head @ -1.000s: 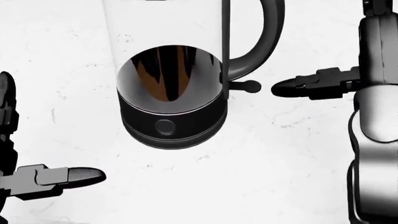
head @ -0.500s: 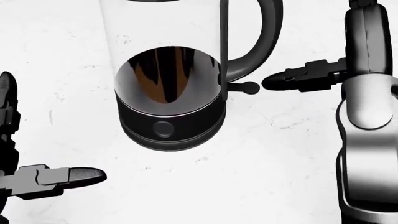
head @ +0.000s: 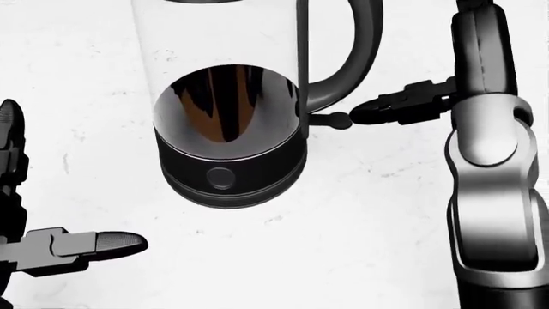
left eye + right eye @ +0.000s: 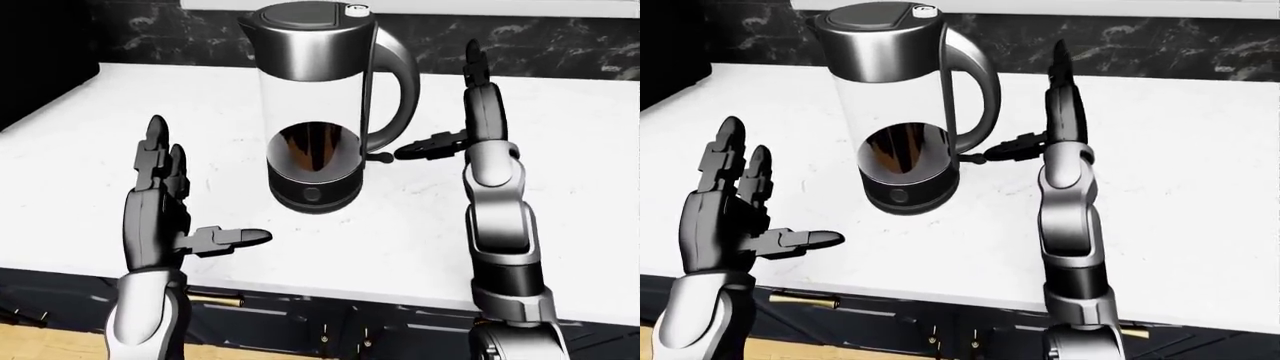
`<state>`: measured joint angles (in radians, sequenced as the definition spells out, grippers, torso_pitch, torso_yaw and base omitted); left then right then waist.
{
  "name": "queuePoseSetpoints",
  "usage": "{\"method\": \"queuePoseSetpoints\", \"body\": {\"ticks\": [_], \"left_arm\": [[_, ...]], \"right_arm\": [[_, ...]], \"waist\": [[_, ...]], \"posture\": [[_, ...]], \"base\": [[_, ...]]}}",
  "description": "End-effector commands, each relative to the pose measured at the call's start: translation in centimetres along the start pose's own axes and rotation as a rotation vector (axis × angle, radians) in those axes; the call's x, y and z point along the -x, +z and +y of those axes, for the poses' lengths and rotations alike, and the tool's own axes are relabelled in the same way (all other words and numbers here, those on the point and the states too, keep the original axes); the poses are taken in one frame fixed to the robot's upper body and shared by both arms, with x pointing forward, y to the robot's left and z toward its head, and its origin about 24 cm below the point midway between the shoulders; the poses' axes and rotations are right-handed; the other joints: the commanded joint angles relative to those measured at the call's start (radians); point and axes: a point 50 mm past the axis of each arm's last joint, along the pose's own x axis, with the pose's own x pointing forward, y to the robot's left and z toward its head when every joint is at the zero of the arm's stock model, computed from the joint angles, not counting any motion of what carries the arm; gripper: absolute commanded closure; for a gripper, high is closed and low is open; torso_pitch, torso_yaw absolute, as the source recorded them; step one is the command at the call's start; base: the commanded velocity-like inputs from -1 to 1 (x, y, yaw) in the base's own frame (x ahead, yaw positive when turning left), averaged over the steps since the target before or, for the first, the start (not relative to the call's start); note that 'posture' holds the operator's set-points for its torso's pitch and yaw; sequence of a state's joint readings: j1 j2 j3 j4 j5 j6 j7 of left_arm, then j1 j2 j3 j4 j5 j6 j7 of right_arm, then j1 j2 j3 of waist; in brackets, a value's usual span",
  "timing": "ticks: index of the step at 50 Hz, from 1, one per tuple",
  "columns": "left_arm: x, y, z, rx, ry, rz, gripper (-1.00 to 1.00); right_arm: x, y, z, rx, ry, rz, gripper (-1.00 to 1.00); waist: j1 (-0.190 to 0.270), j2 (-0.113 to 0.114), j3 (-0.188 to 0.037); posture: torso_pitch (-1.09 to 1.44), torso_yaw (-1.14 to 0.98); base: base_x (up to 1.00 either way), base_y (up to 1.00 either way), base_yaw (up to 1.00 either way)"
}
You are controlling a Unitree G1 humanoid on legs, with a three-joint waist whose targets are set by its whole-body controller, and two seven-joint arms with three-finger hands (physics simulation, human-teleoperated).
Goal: Press down the lever to turn on the electric kettle.
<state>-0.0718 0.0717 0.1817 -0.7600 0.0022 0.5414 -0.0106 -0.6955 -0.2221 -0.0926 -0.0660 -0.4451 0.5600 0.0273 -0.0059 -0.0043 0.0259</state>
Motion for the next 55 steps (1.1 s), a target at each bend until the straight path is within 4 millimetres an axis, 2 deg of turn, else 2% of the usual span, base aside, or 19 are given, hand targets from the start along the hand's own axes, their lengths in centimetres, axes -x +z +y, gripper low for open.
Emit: {"method": "queuePoseSetpoints", "body": {"ticks": [1,19,27,46,55], "left_arm": [[0.0,1.4,0.0,-0.003,0.000,-0.080,-1.00],[0.0,1.3,0.0,-0.003,0.000,-0.080,-1.00],[0.1,1.4,0.1,-0.004,0.000,-0.081,-1.00],[0.1,1.3,0.1,-0.003,0.000,-0.080,-1.00],[0.0,1.2,0.1,-0.004,0.001,-0.080,-1.00]], "right_arm": [[-0.1,1.9,-0.7,-0.003,-0.036,-0.088,-1.00],[-0.8,3.0,-0.7,-0.027,-0.024,-0.099,-1.00],[-1.2,2.8,-0.3,0.004,-0.013,-0.093,-1.00],[-1.0,0.5,1.4,0.044,0.030,-0.047,-1.00],[-1.4,0.2,1.6,0.064,0.033,-0.031,-1.00]], "waist": [[0.004,0.002,-0.017],[0.005,0.005,-0.018],[0.005,0.005,-0.019],[0.008,-0.005,-0.026],[0.009,-0.008,-0.028]], "posture": [[0.00,0.00],[0.00,0.00],[0.00,0.00],[0.00,0.00],[0.00,0.00]], "base": [[0.00,0.00,0.00],[0.00,0.00,0.00],[0.00,0.00,0.00],[0.00,0.00,0.00],[0.00,0.00,0.00]]}}
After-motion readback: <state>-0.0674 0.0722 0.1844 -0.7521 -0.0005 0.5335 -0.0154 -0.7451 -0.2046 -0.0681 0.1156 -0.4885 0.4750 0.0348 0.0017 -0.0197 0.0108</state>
